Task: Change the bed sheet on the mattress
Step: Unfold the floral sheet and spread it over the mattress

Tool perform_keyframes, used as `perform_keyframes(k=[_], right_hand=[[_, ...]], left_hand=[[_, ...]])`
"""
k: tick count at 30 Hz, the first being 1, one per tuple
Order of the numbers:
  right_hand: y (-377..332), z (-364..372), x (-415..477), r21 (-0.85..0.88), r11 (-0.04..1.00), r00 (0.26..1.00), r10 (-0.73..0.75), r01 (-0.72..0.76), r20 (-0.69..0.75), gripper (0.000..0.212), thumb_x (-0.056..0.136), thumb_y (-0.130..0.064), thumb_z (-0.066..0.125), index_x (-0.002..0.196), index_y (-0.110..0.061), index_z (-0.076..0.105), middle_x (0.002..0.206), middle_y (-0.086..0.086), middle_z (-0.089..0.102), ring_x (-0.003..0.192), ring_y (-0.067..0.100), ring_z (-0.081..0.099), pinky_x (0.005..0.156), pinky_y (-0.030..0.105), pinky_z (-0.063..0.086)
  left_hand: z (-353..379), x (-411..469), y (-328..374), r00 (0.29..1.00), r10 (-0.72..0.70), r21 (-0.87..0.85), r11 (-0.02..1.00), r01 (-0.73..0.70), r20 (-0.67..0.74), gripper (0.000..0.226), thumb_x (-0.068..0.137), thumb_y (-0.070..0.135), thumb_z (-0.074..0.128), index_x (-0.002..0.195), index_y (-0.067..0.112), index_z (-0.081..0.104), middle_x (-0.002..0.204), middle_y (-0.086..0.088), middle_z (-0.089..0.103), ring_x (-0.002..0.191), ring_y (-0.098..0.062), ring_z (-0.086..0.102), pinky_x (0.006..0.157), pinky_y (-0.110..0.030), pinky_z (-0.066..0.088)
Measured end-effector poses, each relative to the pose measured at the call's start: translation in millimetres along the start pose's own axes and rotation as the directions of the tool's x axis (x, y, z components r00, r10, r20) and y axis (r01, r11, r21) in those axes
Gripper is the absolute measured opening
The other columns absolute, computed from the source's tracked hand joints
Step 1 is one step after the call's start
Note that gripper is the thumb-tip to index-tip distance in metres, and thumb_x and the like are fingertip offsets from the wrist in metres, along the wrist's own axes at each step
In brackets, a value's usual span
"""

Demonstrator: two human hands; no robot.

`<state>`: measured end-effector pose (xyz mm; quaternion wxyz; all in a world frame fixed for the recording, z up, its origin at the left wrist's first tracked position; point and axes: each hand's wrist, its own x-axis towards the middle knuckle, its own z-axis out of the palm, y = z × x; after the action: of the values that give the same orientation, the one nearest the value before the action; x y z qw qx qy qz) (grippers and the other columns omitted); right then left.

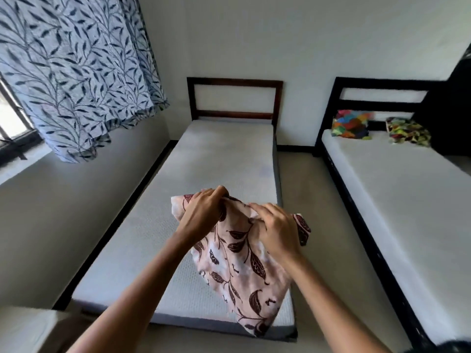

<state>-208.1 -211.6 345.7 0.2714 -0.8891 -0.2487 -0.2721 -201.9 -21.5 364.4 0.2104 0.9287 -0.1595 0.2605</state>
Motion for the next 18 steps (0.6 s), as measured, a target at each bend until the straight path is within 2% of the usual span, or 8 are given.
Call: perform_keyframes(k=[3,8,12,15,18], right_hand=[[46,-26,4,0.002,1.0,1.0,0.023,-0.023,0.018,0.053,0.06,0.012,0.074,0.105,-0.014,0.07,0.085,-0.002,0.068,0.073,0.019,0.063,0.061,0.026,0.051],[125,-51,34,0.038,0.995,0.996,0.093,-0.094,0.012,0.042,0.063,0.013,0.067,0.098,-0.01,0.07,0.087,0.003,0.07,0.073,0.024,0.066,0.058,0.024,0.047],[185,-44,71,0.132,0.983,0.992,0.127,-0.128,0.016,0.04,0.067,0.018,0.055,0.096,-0.007,0.068,0.087,0.007,0.066,0.077,0.029,0.064,0.062,0.029,0.049],[237,-32,106,0.188,0.974,0.992,0.123,-0.122,0.009,0.039,0.068,0.017,0.052,0.095,-0.006,0.067,0.086,0.01,0.064,0.079,0.031,0.061,0.064,0.04,0.052],[286,-22,146,0.228,0.966,0.993,0.121,-0.121,0.013,0.035,0.07,0.015,0.053,0.096,-0.006,0.066,0.086,0.01,0.063,0.08,0.028,0.059,0.067,0.041,0.05]], left_hand=[[32,31,33,0.999,-0.04,-0.055,0.998,0.038,-0.024,0.017,0.08,0.007,0.046,0.091,0.002,0.058,0.074,-0.013,0.062,0.065,-0.03,0.058,0.056,-0.042,0.051],[68,99,82,0.997,-0.001,-0.08,0.997,-0.006,-0.082,0.021,0.075,0.004,0.051,0.091,0.002,0.066,0.077,-0.014,0.066,0.068,-0.029,0.062,0.057,-0.035,0.05],[111,165,91,0.993,-0.006,-0.077,0.997,-0.003,-0.114,0.024,0.078,0.007,0.046,0.09,0.003,0.066,0.08,-0.013,0.068,0.073,-0.03,0.062,0.061,-0.037,0.051],[148,214,90,0.983,-0.03,-0.07,0.997,0.018,-0.181,0.027,0.075,0.002,0.044,0.09,0.0,0.067,0.08,-0.015,0.068,0.073,-0.03,0.061,0.061,-0.038,0.051],[182,268,86,0.974,-0.07,-0.075,0.996,0.055,-0.214,0.027,0.074,-0.002,0.045,0.089,0.001,0.067,0.078,-0.013,0.067,0.072,-0.03,0.06,0.06,-0.037,0.048]])
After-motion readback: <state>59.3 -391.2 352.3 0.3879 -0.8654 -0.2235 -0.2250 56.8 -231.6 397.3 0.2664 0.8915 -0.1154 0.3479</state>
